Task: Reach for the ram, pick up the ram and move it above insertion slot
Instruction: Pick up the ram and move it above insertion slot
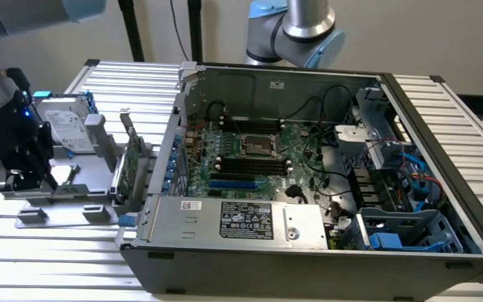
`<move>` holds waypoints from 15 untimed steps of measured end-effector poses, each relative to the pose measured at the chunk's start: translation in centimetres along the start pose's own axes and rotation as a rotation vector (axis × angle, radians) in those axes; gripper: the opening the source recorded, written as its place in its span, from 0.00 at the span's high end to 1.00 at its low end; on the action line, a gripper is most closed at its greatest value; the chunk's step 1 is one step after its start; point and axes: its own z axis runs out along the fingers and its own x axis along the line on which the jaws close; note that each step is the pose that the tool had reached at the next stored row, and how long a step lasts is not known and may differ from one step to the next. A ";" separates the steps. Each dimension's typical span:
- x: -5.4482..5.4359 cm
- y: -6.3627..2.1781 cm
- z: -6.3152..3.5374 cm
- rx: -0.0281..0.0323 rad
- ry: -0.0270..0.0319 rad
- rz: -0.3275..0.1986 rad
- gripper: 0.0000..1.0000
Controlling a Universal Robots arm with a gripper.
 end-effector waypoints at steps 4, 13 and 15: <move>0.0 -0.34 -1.82 -0.0001 0.0001 -0.002 0.88; 0.1 -2.18 -6.00 -0.0006 0.0003 -0.009 0.88; 0.1 -2.58 -6.90 -0.0005 0.0002 -0.011 0.88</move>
